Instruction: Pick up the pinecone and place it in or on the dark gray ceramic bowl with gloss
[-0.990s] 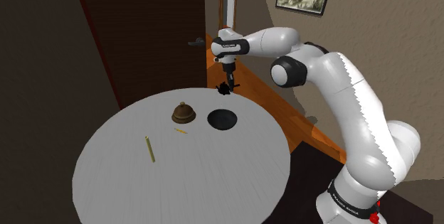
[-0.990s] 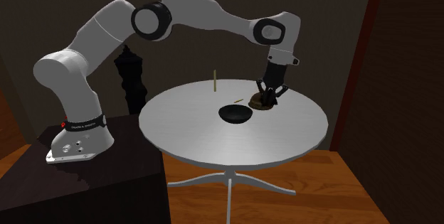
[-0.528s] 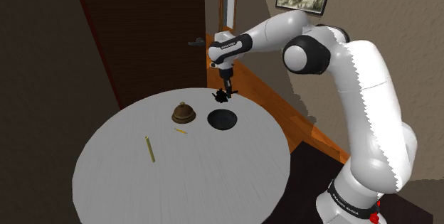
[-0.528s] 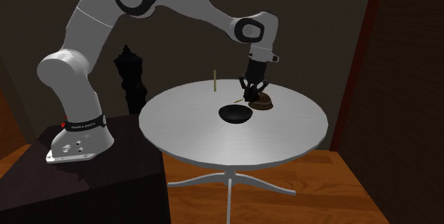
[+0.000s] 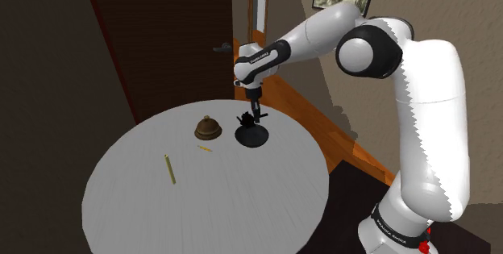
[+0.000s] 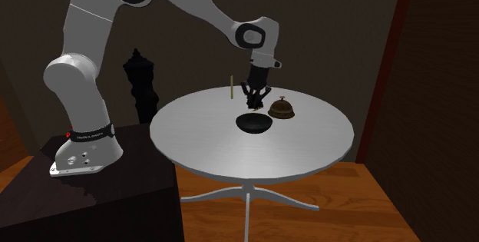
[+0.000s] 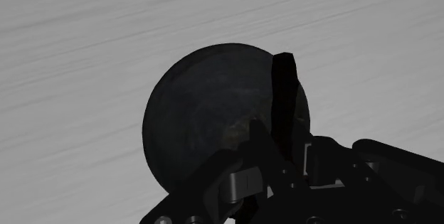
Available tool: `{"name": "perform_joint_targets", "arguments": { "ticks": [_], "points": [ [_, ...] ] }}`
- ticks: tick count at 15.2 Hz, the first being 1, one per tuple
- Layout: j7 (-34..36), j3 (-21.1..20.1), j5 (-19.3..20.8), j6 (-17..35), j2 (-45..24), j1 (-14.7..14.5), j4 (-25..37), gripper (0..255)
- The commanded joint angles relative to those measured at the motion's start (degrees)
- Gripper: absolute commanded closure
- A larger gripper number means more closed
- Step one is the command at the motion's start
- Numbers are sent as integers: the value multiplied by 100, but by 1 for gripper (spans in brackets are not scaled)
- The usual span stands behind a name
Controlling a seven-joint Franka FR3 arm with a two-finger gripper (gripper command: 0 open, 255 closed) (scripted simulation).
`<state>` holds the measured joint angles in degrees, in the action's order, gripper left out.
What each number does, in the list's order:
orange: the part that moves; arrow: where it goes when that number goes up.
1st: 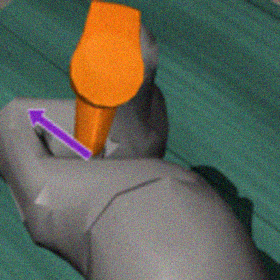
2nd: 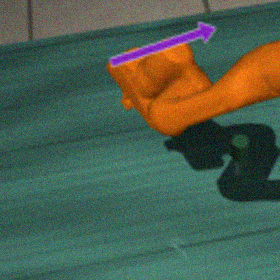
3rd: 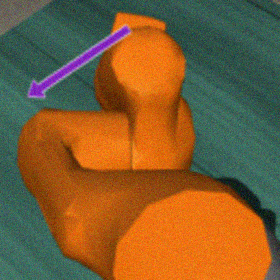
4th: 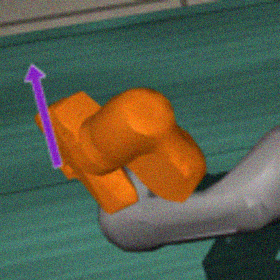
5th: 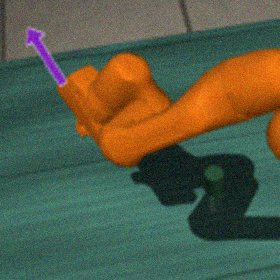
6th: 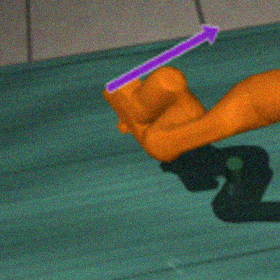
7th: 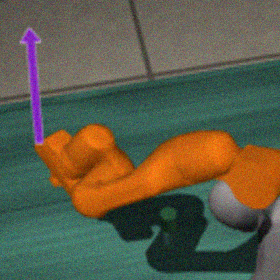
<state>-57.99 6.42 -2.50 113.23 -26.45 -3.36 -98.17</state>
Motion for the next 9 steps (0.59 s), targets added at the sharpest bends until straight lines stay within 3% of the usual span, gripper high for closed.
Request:
{"name": "perform_joint_targets", "arguments": {
  "ticks": [1, 9],
  "points": [
    [13, -8, -9, 126, -56, -8, -68, 255],
    [-8, -30, -49, 596, -395, 6, -201, 255]
  ]
}}
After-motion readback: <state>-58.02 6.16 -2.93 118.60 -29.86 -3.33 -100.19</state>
